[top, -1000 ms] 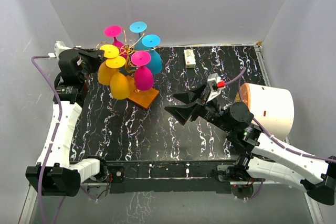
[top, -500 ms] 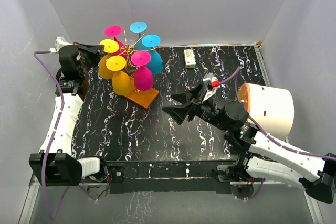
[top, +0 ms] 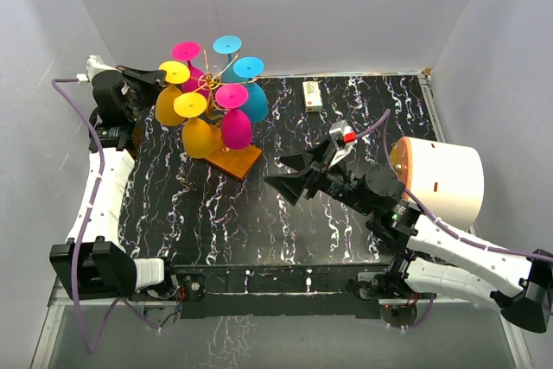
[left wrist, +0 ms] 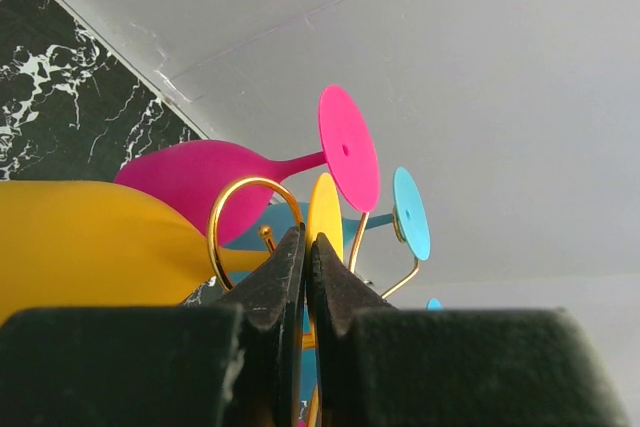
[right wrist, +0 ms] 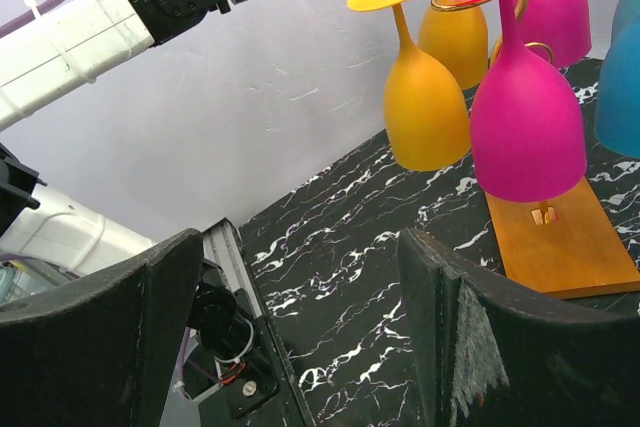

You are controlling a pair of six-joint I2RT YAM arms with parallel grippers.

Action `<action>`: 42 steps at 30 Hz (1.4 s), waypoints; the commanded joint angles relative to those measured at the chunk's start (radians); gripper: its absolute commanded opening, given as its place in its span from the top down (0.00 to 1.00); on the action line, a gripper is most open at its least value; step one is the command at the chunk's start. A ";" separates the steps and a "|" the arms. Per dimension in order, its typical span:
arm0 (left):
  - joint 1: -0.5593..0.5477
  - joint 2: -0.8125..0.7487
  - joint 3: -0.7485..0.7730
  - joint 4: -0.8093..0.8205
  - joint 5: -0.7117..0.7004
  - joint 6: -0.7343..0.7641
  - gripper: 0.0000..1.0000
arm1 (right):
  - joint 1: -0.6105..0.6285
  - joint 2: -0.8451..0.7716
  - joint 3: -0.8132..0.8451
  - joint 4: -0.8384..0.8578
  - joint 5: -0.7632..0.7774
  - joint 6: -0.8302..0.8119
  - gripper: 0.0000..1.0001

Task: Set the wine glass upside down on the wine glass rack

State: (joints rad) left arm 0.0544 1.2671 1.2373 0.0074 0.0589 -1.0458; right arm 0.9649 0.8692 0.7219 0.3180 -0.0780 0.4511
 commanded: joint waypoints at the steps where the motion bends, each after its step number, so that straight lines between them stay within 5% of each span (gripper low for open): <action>1: 0.017 -0.009 0.046 0.032 -0.024 0.036 1.00 | 0.002 -0.003 0.020 0.054 0.005 -0.003 0.24; 27: 0.065 0.019 0.065 -0.012 -0.082 0.055 1.00 | 0.002 -0.014 0.007 0.045 0.012 -0.009 0.23; 42: 0.081 -0.070 -0.019 -0.058 0.046 0.026 1.00 | 0.003 -0.024 0.002 0.040 0.033 -0.017 0.23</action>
State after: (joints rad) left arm 0.1272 1.2694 1.2346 -0.0147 0.0582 -1.0336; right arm 0.9649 0.8612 0.7219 0.3168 -0.0578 0.4469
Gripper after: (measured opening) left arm 0.019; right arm 0.766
